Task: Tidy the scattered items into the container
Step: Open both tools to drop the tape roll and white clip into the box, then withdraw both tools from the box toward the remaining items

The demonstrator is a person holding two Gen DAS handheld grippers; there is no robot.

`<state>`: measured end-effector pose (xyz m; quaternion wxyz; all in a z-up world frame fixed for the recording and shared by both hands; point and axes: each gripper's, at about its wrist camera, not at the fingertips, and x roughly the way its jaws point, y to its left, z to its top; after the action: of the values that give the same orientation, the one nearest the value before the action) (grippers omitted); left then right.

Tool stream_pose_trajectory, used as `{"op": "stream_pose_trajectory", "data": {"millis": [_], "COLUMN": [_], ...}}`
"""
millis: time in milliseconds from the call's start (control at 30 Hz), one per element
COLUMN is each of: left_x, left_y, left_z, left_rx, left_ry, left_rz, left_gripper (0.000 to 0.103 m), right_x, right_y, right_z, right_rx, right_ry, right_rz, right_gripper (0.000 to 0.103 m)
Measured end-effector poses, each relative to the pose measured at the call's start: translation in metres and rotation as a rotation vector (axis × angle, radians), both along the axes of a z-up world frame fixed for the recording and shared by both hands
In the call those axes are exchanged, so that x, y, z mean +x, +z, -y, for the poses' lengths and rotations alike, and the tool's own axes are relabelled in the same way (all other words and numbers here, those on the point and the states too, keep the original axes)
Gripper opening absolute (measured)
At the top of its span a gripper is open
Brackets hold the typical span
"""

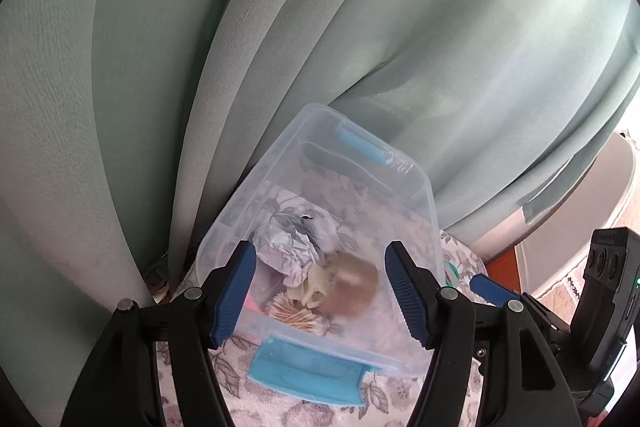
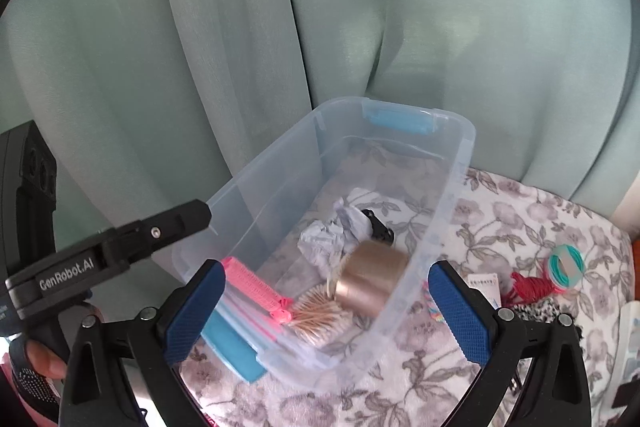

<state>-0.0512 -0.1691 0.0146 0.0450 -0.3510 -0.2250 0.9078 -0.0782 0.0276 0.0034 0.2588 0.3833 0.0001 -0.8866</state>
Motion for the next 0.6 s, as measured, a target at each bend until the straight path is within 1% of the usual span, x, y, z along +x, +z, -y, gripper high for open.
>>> {"op": "stream_pose_trajectory", "data": {"millis": [100,167,400,600], "left_x": [0.007,0.013,0.037,0.055], "left_y": [0.008,0.014,0.041,0.058], "left_z": [-0.008,-0.015,-0.046,-0.081], "left_rx": [-0.008,-0.016,-0.064,-0.112], "left_ry": [-0.013,-0.025,-0.075,-0.123], "left_rz": [-0.008,-0.018,-0.066,-0.086], "left_gripper": [0.070,0.074,0.075,0.075], "right_x": [0.010,0.016,0.048,0.076], "right_y": [0.005,0.008,0.023,0.033], "right_z": [-0.010,-0.017,-0.054,-0.097], "right_rx": [-0.013,-0.021,-0.071,-0.116], "right_ry": [-0.015,-0.026,-0.079,-0.143], "right_rz": [-0.007,-0.013,-0.049,-0.081], "right_gripper": [0.103,0.103,0.103,0.103]}}
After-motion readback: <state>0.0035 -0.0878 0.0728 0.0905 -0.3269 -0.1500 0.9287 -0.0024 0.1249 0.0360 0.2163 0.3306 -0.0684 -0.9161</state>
